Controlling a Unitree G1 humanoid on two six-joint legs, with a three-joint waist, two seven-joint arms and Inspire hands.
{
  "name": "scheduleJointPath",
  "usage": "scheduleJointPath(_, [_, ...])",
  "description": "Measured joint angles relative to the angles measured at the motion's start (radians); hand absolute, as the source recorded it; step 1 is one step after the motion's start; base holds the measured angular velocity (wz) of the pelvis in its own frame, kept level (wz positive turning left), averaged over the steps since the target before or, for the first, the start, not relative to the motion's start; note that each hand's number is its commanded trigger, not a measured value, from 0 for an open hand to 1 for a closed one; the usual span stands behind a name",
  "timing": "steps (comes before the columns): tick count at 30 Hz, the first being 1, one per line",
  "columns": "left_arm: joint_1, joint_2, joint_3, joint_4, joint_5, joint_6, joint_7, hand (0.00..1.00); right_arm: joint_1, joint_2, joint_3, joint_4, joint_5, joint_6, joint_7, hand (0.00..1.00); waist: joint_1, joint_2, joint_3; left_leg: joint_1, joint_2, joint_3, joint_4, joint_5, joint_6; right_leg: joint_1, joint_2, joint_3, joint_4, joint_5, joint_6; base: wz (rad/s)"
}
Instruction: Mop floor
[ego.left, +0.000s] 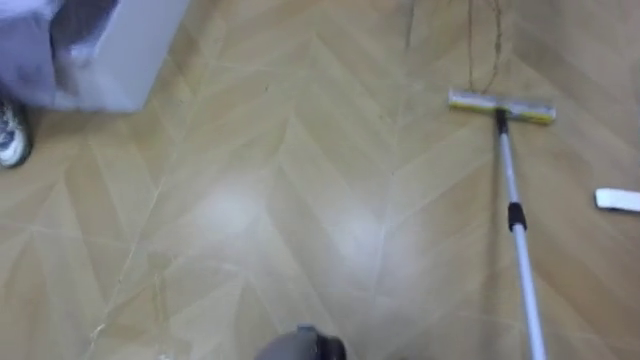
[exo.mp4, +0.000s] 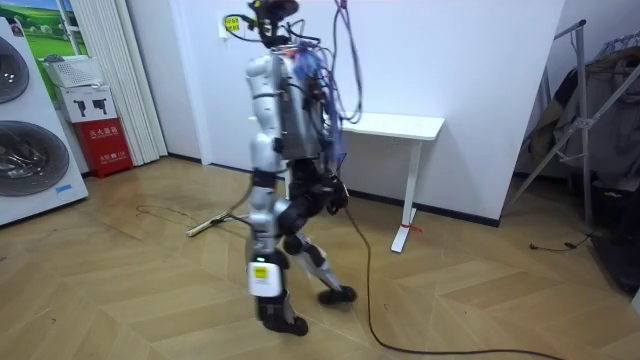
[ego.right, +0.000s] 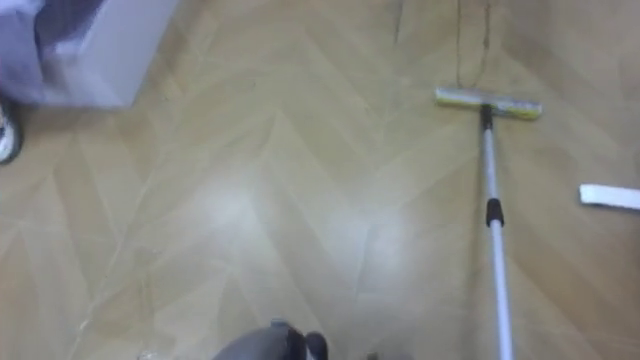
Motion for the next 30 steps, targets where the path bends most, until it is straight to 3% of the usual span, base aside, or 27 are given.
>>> scheduleJointPath(1, [0.001, -0.005, -0.001, 0.000, 0.000, 0.002, 0.005, 0.00, 0.002, 0.011, -0.002, 0.000, 0.000, 0.005, -0.012, 1.00, 0.000, 0.002, -0.0008, 0.010, 0.000, 0.000, -0.011, -0.004, -0.001, -0.009, 0.001, -0.004, -0.065, 0.007, -0.002, -0.10])
scheduleJointPath(3, [0.010, -0.022, -0.007, 0.001, 0.001, 0.017, 0.018, 0.00, -0.001, 0.028, -0.008, 0.001, 0.000, 0.023, -0.037, 1.00, 0.005, 0.003, 0.0019, 0.043, -0.001, -0.026, -0.035, -0.029, -0.013, -0.016, 0.020, -0.023, -0.281, 0.081, -0.023, -0.09])
scheduleJointPath(5, [0.027, -0.032, 0.001, 0.001, 0.000, 0.018, 0.023, 0.00, -0.025, 0.028, -0.022, -0.002, -0.009, 0.029, -0.062, 1.00, 0.008, 0.003, -0.0010, 0.058, -0.016, -0.092, -0.023, -0.046, -0.032, 0.014, 0.033, -0.040, -0.306, 0.112, -0.039, 0.10])
scheduleJointPath(6, [0.033, -0.032, 0.001, 0.002, -0.001, 0.029, 0.024, 0.00, -0.052, 0.024, -0.041, 0.001, -0.032, 0.038, -0.078, 1.00, 0.007, -0.003, 0.0041, 0.061, -0.019, -0.109, 0.015, -0.054, -0.047, 0.036, 0.022, -0.073, -0.293, 0.114, -0.051, 0.32])
scheduleJointPath(7, [0.032, -0.032, 0.001, 0.004, 0.000, 0.039, 0.024, 0.00, -0.067, 0.020, -0.053, 0.002, -0.045, 0.041, -0.086, 1.00, 0.006, -0.002, 0.0060, 0.056, -0.014, -0.109, 0.047, -0.057, -0.053, 0.048, 0.011, -0.088, -0.280, 0.099, -0.053, 0.45])
scheduleJointPath(8, [0.033, -0.031, 0.000, 0.009, -0.003, 0.049, 0.025, 0.00, -0.107, 0.006, -0.064, 0.008, -0.067, 0.056, -0.100, 1.00, 0.012, -0.002, 0.0066, 0.030, 0.003, -0.098, 0.150, -0.052, -0.065, 0.067, 0.008, -0.111, -0.245, 0.057, -0.060, 0.35])
scheduleJointPath(10, [0.033, -0.028, -0.005, 0.012, -0.014, 0.051, 0.036, 0.00, -0.198, -0.029, -0.069, 0.022, -0.072, 0.059, -0.112, 1.00, 0.041, -0.012, 0.0124, -0.028, 0.043, -0.063, 0.320, -0.016, -0.120, 0.078, 0.005, -0.129, -0.177, -0.010, -0.074, 0.12])
scheduleJointPath(11, [0.033, -0.023, -0.007, 0.011, -0.015, 0.050, 0.043, 0.00, -0.268, -0.051, -0.068, 0.013, -0.079, 0.057, -0.116, 1.00, 0.066, -0.028, 0.0174, -0.070, 0.072, -0.038, 0.423, 0.032, -0.140, 0.074, 0.013, -0.123, -0.139, -0.046, -0.082, -0.11])
scheduleJointPath(12, [0.034, -0.014, -0.012, 0.011, -0.016, 0.048, 0.043, 0.00, -0.343, -0.068, -0.066, -0.009, -0.077, 0.044, -0.116, 1.00, 0.081, -0.044, 0.0222, -0.117, 0.080, -0.033, 0.509, 0.107, -0.145, 0.072, 0.015, -0.113, -0.105, -0.077, -0.087, -0.14])
scheduleJointPath(13, [0.036, -0.009, -0.015, 0.011, -0.015, 0.048, 0.043, 0.00, -0.364, -0.073, -0.062, -0.013, -0.074, 0.033, -0.113, 1.00, 0.087, -0.059, 0.0285, -0.138, 0.084, -0.031, 0.546, 0.144, -0.147, 0.073, 0.018, -0.106, -0.092, -0.090, -0.091, -0.08])
scheduleJointPath(14, [0.047, -0.004, -0.017, 0.011, -0.013, 0.047, 0.042, 0.00, -0.414, -0.088, -0.051, -0.038, -0.046, 0.009, -0.103, 1.00, 0.099, -0.067, 0.0297, -0.177, 0.095, -0.040, 0.584, 0.151, -0.146, 0.081, 0.030, -0.100, -0.078, -0.114, -0.098, 0.00])
scheduleJointPath(15, [0.054, -0.003, -0.015, 0.011, -0.012, 0.047, 0.036, 0.00, -0.457, -0.104, -0.048, -0.046, -0.017, -0.009, -0.088, 1.00, 0.117, -0.066, 0.0302, -0.218, 0.109, -0.045, 0.556, 0.106, -0.135, 0.096, 0.044, -0.099, -0.074, -0.133, -0.102, 0.07])
scheduleJointPath(16, [0.058, -0.002, -0.011, 0.010, -0.010, 0.047, 0.032, 0.00, -0.469, -0.108, -0.048, -0.047, -0.002, -0.014, -0.081, 1.00, 0.126, -0.068, 0.0305, -0.233, 0.111, -0.045, 0.517, 0.084, -0.130, 0.107, 0.047, -0.098, -0.076, -0.142, -0.101, 0.31])
scheduleJointPath(17, [0.069, -0.001, -0.008, 0.004, -0.010, 0.045, 0.026, 0.00, -0.474, -0.111, -0.051, -0.048, 0.023, -0.018, -0.068, 1.00, 0.129, -0.071, 0.0303, -0.249, 0.104, -0.047, 0.390, 0.054, -0.127, 0.141, 0.051, -0.086, -0.092, -0.161, -0.095, 0.57])
scheduleJointPath(18, [0.083, 0.000, -0.008, -0.016, -0.009, 0.043, 0.011, 0.00, -0.461, -0.112, -0.050, -0.048, 0.047, -0.015, -0.062, 1.00, 0.122, -0.071, 0.0293, -0.251, 0.089, -0.045, 0.224, 0.055, -0.127, 0.180, 0.054, -0.069, -0.118, -0.181, -0.084, 0.67])
scheduleJointPath(19, [0.087, 0.000, -0.008, -0.020, -0.009, 0.042, 0.003, 0.00, -0.448, -0.111, -0.049, -0.048, 0.056, -0.011, -0.061, 1.00, 0.122, -0.069, 0.0281, -0.248, 0.084, -0.045, 0.142, 0.067, -0.134, 0.201, 0.055, -0.063, -0.132, -0.189, -0.078, 0.65])
scheduleJointPath(20, [0.084, 0.005, -0.005, -0.022, -0.001, 0.035, -0.014, 0.00, -0.413, -0.104, -0.049, -0.043, 0.078, -0.009, -0.057, 1.00, 0.121, -0.073, 0.0234, -0.242, 0.072, -0.039, 0.074, 0.121, -0.104, 0.234, 0.054, -0.030, -0.150, -0.213, -0.063, 0.50])
scheduleJointPath(21, [0.086, 0.007, 0.000, -0.019, 0.001, 0.032, -0.025, 0.00, -0.364, -0.103, -0.041, -0.039, 0.105, -0.010, -0.045, 1.00, 0.121, -0.082, 0.0173, -0.224, 0.070, -0.012, 0.080, 0.092, -0.059, 0.246, 0.047, -0.007, -0.150, -0.221, -0.052, 0.40])
scheduleJointPath(22, [0.086, 0.006, 0.004, -0.018, 0.002, 0.031, -0.030, 0.00, -0.342, -0.103, -0.040, -0.035, 0.117, -0.010, -0.042, 1.00, 0.121, -0.082, 0.0178, -0.213, 0.070, -0.001, 0.088, 0.076, -0.047, 0.251, 0.041, -0.005, -0.137, -0.212, -0.035, 0.05])
scheduleJointPath(23, [0.085, -0.001, 0.014, -0.015, 0.008, 0.028, -0.032, 0.00, -0.302, -0.103, -0.035, -0.022, 0.116, -0.011, -0.032, 1.00, 0.122, -0.083, 0.0181, -0.181, 0.068, 0.020, 0.100, 0.033, -0.034, 0.252, 0.023, 0.003, -0.089, -0.181, 0.010, -0.18])
scheduleJointPath(24, [0.075, -0.007, 0.033, -0.009, 0.026, 0.030, -0.032, 0.00, -0.256, -0.103, -0.025, -0.002, 0.106, -0.016, -0.028, 1.00, 0.105, -0.080, 0.0158, -0.141, 0.051, 0.030, 0.096, 0.001, -0.026, 0.252, 0.006, 0.001, -0.031, -0.131, 0.031, -0.17])
scheduleJointPath(25, [0.070, -0.008, 0.038, -0.009, 0.039, 0.030, -0.031, 0.00, -0.228, -0.103, -0.017, 0.005, 0.095, -0.017, -0.030, 1.00, 0.094, -0.074, 0.0120, -0.125, 0.044, 0.030, 0.093, -0.012, -0.022, 0.251, 0.002, 0.000, -0.008, -0.101, 0.030, 0.04])
scheduleJointPath(26, [0.060, -0.007, 0.043, -0.015, 0.048, 0.012, -0.024, 0.00, -0.168, -0.097, -0.010, 0.009, 0.071, -0.016, -0.047, 1.00, 0.072, -0.054, 0.0000, -0.103, 0.033, 0.015, 0.084, -0.034, -0.019, 0.235, 0.001, 0.001, 0.040, -0.025, 0.034, 0.05])
scheduleJointPath(27, [0.053, -0.004, 0.045, -0.037, 0.046, 0.000, -0.015, 0.00, -0.116, -0.086, -0.002, 0.009, 0.070, -0.015, -0.065, 1.00, 0.063, -0.034, -0.0007, -0.085, 0.023, -0.019, 0.072, -0.050, -0.023, 0.195, 0.009, 0.002, 0.085, 0.019, 0.028, -0.10])
scheduleJointPath(29, [0.047, -0.009, 0.043, -0.055, 0.043, -0.011, 0.013, 0.00, -0.074, -0.065, 0.022, 0.008, 0.070, -0.005, -0.087, 1.00, 0.059, -0.016, 0.0092, -0.060, 0.017, -0.066, 0.049, -0.059, -0.033, 0.075, 0.019, 0.003, 0.126, -0.002, 0.007, -0.69])
scheduleJointPath(30, [0.049, -0.019, 0.029, -0.055, 0.042, -0.010, 0.026, 0.00, -0.047, -0.050, 0.039, 0.008, 0.071, -0.003, -0.107, 1.00, 0.057, 0.005, 0.0107, -0.031, 0.018, -0.110, 0.029, -0.064, -0.042, 0.016, 0.033, -0.009, 0.079, -0.009, 0.006, -0.91])
